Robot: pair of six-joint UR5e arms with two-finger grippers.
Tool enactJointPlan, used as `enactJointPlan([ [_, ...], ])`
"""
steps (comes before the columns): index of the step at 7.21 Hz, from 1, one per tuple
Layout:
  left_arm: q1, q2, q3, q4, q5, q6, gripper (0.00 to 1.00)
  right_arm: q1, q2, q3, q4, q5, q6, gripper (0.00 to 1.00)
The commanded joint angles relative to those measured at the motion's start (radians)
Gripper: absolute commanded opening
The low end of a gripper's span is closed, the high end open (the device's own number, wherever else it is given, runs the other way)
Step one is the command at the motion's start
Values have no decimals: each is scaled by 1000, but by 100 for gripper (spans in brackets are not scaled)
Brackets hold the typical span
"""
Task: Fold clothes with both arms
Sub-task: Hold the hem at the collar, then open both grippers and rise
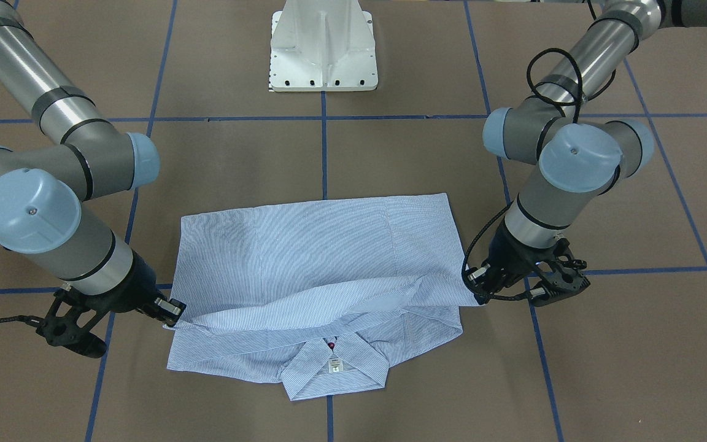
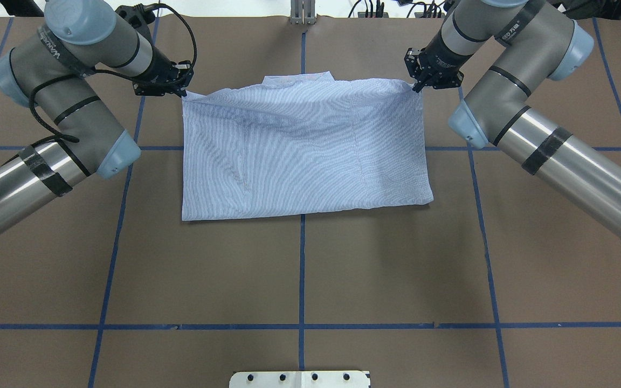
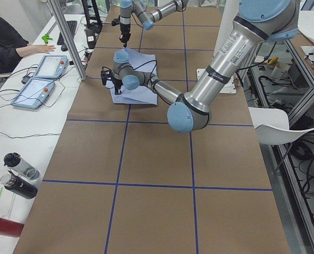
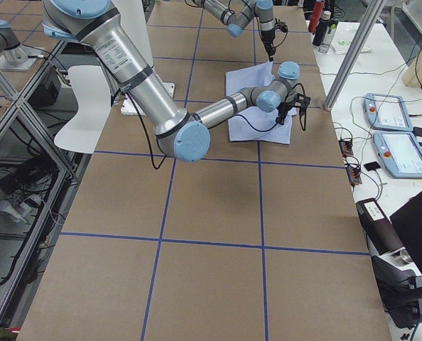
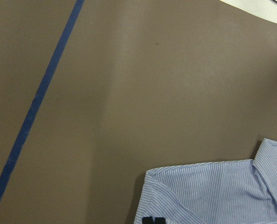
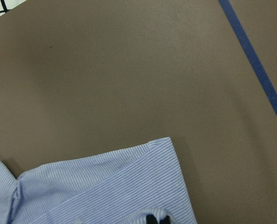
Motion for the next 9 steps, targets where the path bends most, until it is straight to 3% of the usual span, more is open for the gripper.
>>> enactJointPlan([
  [1,0,-3,30,-24,0,1,0,1,-9,-28,28,0,-2,0],
  [7,2,-20,36,-26,0,3,0,-1,-3,-28,39,2,-2,0],
  [8,2,-19,36,-26,2,5,5,-1,-3,-29,39,2,-1,0],
  [9,2,-19,36,-26,5,5,37,-2,-7,-29,37,-1,-4,82],
])
